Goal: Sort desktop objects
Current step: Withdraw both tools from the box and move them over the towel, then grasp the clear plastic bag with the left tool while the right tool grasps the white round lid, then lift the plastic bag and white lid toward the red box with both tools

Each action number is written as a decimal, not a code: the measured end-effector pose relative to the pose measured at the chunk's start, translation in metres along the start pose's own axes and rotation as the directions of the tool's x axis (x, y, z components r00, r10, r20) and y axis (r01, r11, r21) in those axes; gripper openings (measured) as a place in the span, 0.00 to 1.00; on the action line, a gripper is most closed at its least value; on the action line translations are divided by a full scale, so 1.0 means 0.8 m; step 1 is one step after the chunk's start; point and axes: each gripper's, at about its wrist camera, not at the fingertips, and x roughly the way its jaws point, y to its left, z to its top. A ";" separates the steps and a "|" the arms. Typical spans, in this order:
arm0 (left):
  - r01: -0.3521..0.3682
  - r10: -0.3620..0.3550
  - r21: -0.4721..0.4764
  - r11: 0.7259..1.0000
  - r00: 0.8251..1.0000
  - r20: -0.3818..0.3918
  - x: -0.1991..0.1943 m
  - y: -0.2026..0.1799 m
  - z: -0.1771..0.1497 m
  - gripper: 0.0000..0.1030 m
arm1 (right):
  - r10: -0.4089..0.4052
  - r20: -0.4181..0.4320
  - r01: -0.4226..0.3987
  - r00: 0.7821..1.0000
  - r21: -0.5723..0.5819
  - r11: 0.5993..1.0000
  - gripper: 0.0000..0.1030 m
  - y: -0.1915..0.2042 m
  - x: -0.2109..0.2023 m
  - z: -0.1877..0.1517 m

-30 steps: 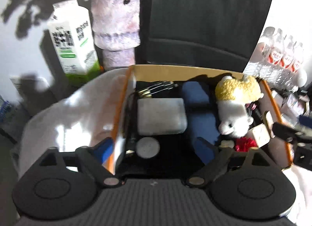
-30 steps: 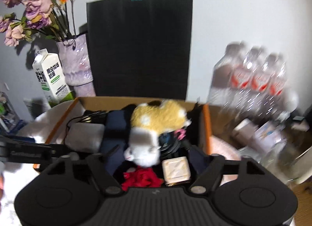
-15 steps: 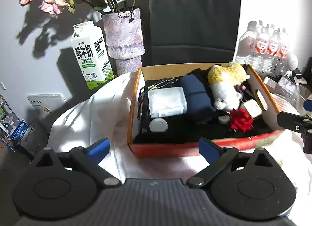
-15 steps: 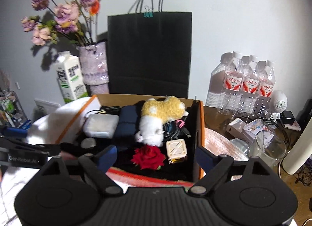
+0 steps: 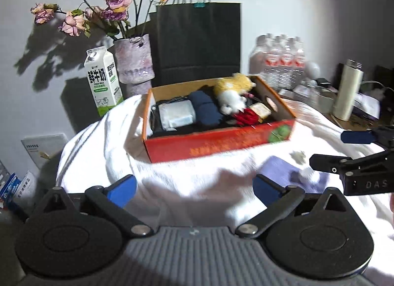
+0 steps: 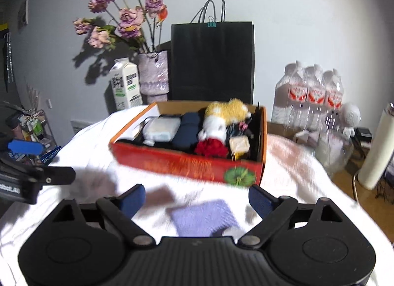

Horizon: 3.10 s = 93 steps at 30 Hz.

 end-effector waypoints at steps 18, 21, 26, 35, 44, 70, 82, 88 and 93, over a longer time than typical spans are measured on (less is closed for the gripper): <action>0.037 -0.041 0.037 0.999 0.991 0.129 -0.116 -0.018 -0.170 1.00 | -0.049 0.088 0.051 0.995 -0.017 0.999 1.00 0.035 -0.133 -0.153; 0.020 -0.024 0.035 0.999 0.993 0.116 -0.109 -0.028 -0.194 1.00 | -0.057 0.109 0.054 0.992 0.031 0.998 1.00 0.032 -0.144 -0.180; -0.006 0.005 0.051 0.999 1.000 0.018 -0.084 -0.039 -0.220 1.00 | -0.164 0.151 0.150 0.975 0.100 0.984 1.00 0.025 -0.157 -0.224; -0.026 0.027 0.057 0.998 1.000 -0.015 -0.058 -0.045 -0.223 1.00 | -0.169 0.137 0.162 0.976 0.058 0.985 1.00 0.039 -0.141 -0.240; 0.101 -0.104 0.083 0.991 0.994 0.033 -0.022 -0.082 -0.196 1.00 | -0.163 0.148 0.158 0.975 0.042 0.986 0.99 0.029 -0.132 -0.246; 0.195 -0.188 -0.074 0.978 0.978 0.087 0.035 -0.068 -0.135 0.38 | -0.111 0.022 0.109 0.994 0.077 0.991 0.38 -0.046 0.093 -0.099; 0.059 -0.051 -0.089 0.994 0.995 0.086 -0.031 -0.075 -0.152 0.37 | -0.004 0.159 -0.005 0.987 0.059 0.998 0.38 0.015 -0.083 -0.163; 0.026 -0.023 -0.064 0.998 0.998 0.053 -0.061 -0.096 -0.180 0.37 | 0.012 0.170 -0.017 0.985 0.032 0.999 0.38 0.034 -0.136 -0.212; 0.019 -0.015 -0.045 0.999 0.995 0.095 -0.089 -0.106 -0.184 0.37 | -0.034 0.218 0.029 0.975 0.028 0.999 0.38 0.030 -0.172 -0.224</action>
